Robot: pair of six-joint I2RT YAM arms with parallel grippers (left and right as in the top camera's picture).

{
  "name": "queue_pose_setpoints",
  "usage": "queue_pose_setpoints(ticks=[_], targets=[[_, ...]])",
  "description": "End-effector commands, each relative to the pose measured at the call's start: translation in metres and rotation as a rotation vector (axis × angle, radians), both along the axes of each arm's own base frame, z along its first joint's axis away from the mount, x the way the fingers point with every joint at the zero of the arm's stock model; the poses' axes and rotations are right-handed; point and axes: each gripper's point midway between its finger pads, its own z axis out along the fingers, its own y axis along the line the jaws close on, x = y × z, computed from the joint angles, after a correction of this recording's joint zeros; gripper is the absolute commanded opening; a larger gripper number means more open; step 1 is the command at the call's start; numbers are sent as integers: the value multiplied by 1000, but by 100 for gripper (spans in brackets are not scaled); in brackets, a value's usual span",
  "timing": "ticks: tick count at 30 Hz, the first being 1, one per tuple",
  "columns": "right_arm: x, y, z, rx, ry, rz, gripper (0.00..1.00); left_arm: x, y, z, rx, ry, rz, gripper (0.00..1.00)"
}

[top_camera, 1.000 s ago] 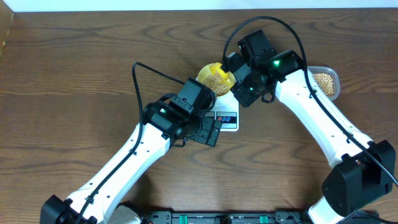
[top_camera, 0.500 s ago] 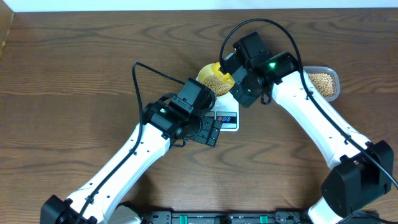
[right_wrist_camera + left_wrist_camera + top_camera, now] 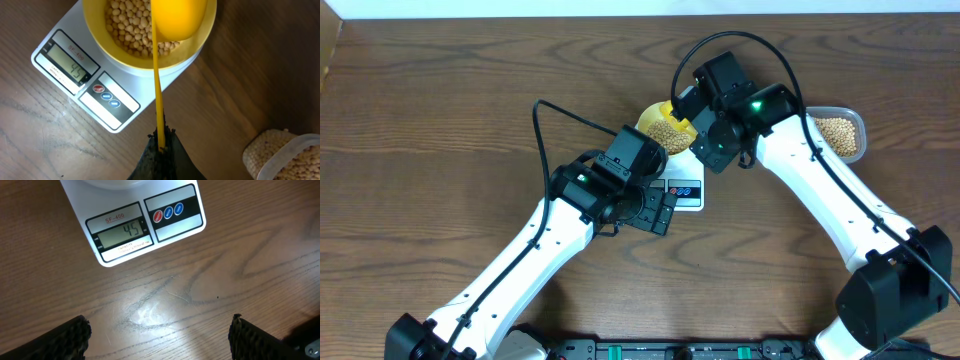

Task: Scoop item into bowl and weigh 50g on scale
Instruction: 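Tilt the scoop with the right gripper to pour soybeans into bowl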

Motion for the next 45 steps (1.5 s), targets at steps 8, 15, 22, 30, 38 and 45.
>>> queue_pose_setpoints(ticks=[8, 15, 22, 30, 38, 45], targets=[[8, -2, 11, -54, -71, 17, 1, 1, 1, 5, 5, -27, -16, 91], [5, 2, 11, -28, -57, 17, 1, 1, 1, 5, 5, -27, -16, 91], [-6, 12, 27, 49, -15, 17, 1, 1, 1, 5, 5, -27, -16, 91], [-1, 8, 80, 116, -101, -29, 1, 1, 1, 5, 5, -27, -16, 91], [5, -40, 99, 69, -133, -248, 1, 1, 1, 5, 5, -27, -16, 91], [8, -94, 94, -2, -109, -463, 1, 1, 1, 5, 5, -27, -17, 91]])
